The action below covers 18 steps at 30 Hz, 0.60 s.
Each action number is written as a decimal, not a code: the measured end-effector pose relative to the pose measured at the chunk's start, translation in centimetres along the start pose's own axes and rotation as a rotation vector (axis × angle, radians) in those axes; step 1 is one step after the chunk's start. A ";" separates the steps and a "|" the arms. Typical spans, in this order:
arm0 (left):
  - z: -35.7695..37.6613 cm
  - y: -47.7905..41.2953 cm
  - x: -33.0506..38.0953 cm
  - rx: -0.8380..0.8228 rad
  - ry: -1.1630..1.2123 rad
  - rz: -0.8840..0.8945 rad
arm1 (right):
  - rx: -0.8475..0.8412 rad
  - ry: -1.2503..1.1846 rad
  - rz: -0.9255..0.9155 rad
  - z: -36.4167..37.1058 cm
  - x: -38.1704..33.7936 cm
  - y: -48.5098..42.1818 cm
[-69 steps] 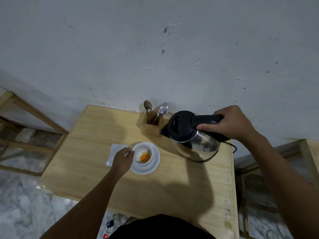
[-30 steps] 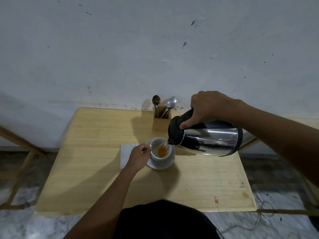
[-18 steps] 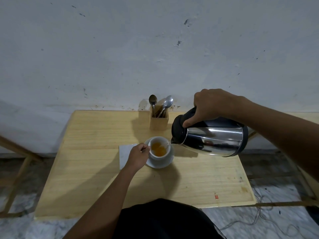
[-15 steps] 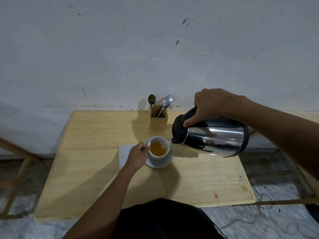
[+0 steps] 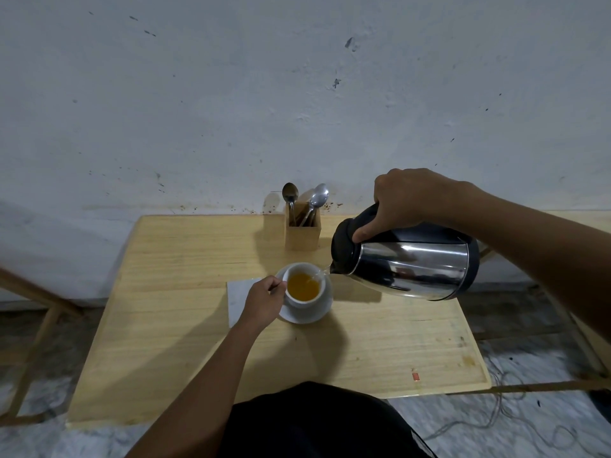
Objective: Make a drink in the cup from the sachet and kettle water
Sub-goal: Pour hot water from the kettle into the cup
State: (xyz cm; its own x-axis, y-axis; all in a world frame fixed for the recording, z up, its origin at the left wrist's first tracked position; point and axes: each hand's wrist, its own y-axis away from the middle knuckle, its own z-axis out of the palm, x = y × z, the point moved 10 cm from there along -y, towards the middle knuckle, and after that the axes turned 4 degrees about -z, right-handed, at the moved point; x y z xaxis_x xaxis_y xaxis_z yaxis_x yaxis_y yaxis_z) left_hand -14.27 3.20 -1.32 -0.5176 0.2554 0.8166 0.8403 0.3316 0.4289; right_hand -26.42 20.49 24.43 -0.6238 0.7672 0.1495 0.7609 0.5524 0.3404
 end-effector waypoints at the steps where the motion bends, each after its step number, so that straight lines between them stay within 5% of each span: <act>1: 0.0 0.0 0.0 -0.002 0.001 -0.001 | 0.003 -0.001 -0.001 -0.1 0.0 0.0; 18: 0.0 0.1 0.1 0.012 -0.007 0.001 | -0.012 -0.005 0.016 0.1 0.0 0.4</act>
State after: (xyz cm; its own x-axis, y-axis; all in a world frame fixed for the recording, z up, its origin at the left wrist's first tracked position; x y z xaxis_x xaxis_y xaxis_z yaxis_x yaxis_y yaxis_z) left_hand -14.25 3.24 -1.18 -0.5179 0.2622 0.8143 0.8388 0.3425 0.4232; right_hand -26.13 20.76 24.47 -0.6102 0.7779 0.1503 0.7688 0.5356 0.3494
